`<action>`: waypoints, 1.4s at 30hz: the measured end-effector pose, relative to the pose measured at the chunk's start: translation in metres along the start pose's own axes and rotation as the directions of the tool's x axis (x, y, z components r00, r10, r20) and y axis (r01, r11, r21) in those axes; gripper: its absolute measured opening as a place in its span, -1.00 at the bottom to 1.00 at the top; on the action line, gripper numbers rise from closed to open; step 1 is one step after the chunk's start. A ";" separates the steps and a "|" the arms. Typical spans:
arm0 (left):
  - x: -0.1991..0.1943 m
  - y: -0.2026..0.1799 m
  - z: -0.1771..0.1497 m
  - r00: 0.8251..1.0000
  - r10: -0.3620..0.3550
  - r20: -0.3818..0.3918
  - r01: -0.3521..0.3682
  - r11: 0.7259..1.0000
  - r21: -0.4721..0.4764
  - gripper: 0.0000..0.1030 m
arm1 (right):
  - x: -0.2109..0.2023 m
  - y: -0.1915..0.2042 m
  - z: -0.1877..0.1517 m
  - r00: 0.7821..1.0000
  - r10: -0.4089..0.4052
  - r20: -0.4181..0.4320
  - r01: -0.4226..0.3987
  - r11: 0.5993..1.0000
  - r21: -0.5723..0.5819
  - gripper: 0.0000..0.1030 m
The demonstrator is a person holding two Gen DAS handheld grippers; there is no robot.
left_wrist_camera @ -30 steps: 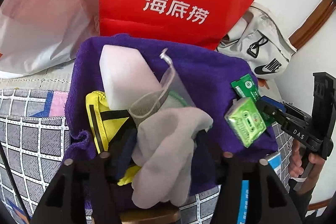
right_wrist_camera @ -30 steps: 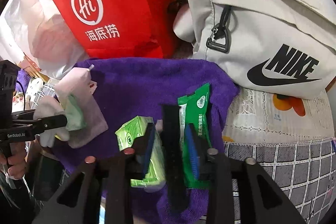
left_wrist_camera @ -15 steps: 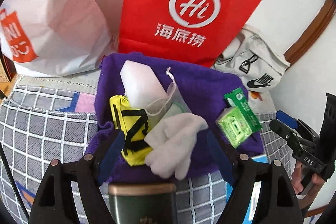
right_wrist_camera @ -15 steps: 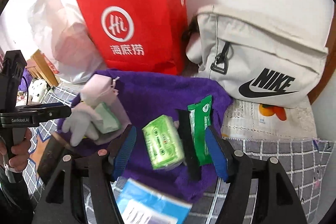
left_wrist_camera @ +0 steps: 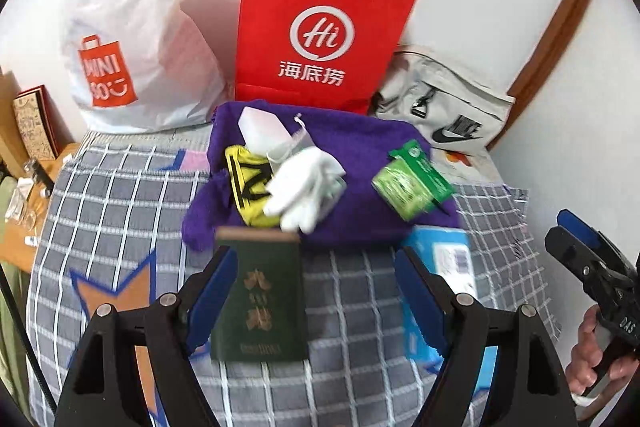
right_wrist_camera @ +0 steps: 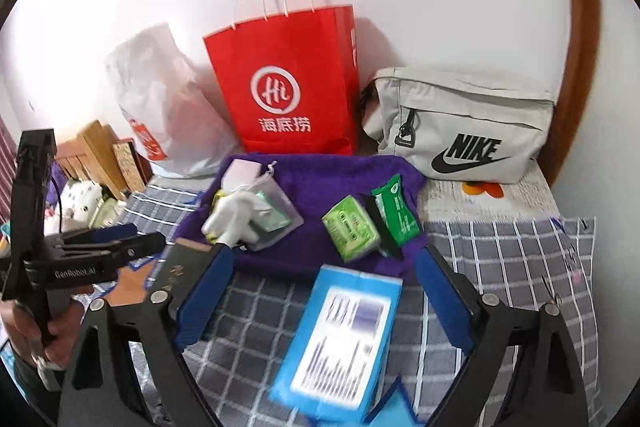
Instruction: Organize soft objects
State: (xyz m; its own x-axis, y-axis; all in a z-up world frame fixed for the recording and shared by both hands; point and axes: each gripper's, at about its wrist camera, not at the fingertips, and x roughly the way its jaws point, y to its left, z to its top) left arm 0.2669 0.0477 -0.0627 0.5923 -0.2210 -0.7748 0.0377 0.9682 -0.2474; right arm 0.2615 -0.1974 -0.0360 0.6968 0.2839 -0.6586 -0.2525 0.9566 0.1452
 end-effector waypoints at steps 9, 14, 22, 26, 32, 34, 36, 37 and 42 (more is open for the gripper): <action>-0.059 -0.030 -0.056 0.992 0.102 0.071 -0.104 0.994 0.029 0.80 | -0.068 0.023 -0.045 0.998 -0.026 0.053 0.028 0.999 -0.025 0.96; -0.083 -0.046 -0.080 0.990 0.115 0.080 -0.119 0.992 0.049 0.83 | -0.098 0.028 -0.069 0.998 -0.023 0.064 0.025 0.999 -0.036 0.96; -0.119 -0.062 -0.107 0.970 0.175 0.167 -0.186 0.981 0.047 0.87 | -0.135 0.031 -0.090 0.994 -0.029 0.102 0.031 0.999 -0.019 0.96; -0.129 -0.069 -0.117 0.968 0.171 0.186 -0.183 0.982 0.051 0.87 | -0.143 0.032 -0.098 0.994 -0.044 0.103 0.045 0.999 -0.013 0.96; -0.141 -0.073 -0.129 0.955 0.195 0.222 -0.209 0.977 0.044 0.87 | -0.154 0.032 -0.106 0.990 -0.085 0.115 0.086 0.996 -0.006 0.98; -0.142 -0.073 -0.132 0.956 0.190 0.224 -0.205 0.978 0.046 0.87 | -0.156 0.030 -0.109 0.989 -0.090 0.117 0.090 0.996 0.007 1.00; -0.142 -0.072 -0.134 0.956 0.190 0.222 -0.204 0.978 0.044 0.87 | -0.158 0.028 -0.111 0.989 -0.094 0.112 0.093 0.996 0.013 1.00; -0.143 -0.072 -0.136 0.956 0.190 0.222 -0.204 0.978 0.043 0.87 | -0.158 0.028 -0.112 0.989 -0.095 0.109 0.095 0.995 0.012 1.00; -0.146 -0.074 -0.141 0.955 0.191 0.226 -0.205 0.978 0.041 0.87 | -0.162 0.029 -0.116 0.989 -0.092 0.112 0.092 0.996 0.007 0.99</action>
State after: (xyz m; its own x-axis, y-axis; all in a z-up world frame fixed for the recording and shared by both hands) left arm 0.0642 -0.0084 -0.0126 0.7548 0.0001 -0.6559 -0.0515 0.9969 -0.0590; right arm 0.0632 -0.2229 -0.0112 0.7878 0.1997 -0.5826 -0.1822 0.9792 0.0893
